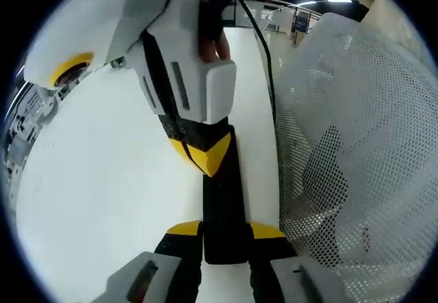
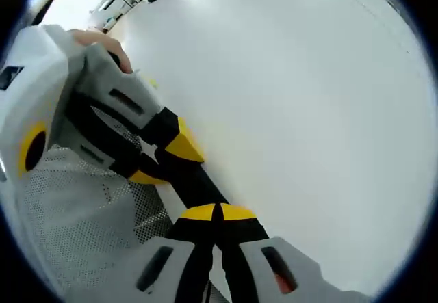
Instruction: Press the specified remote control buttons in sequence, fully releasing each button before pressing the next.
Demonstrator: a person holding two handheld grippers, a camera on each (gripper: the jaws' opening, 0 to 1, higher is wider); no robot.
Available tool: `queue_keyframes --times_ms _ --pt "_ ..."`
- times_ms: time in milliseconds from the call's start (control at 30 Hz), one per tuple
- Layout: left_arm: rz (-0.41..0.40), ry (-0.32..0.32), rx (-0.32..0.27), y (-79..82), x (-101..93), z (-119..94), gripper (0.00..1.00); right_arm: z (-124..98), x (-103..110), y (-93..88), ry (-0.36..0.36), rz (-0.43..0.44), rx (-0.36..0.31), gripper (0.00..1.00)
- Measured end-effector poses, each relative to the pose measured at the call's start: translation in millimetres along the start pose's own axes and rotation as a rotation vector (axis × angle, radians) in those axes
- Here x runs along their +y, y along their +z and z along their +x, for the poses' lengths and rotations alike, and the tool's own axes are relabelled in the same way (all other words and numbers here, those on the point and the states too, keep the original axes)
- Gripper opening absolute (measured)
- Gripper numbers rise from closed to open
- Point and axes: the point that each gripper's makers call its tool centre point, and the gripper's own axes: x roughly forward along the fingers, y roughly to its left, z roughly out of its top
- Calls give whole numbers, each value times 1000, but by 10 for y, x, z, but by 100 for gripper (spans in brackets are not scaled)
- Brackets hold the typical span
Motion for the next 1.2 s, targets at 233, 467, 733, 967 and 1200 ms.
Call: queue_keyframes --times_ms 233,467,733,967,1200 --pt "1 1 1 1 0 2 25 8 -8 16 69 69 -7 0" --pt "-2 1 -1 1 -1 -1 25 17 68 57 86 61 35 0" --pt "-3 -1 -3 1 1 2 25 16 -34 26 -15 -47 131 0" --pt "-2 -1 -3 3 1 4 25 34 -43 48 -18 -58 139 0" --pt "-3 0 -2 -1 4 3 25 62 -23 45 -77 -106 187 0"
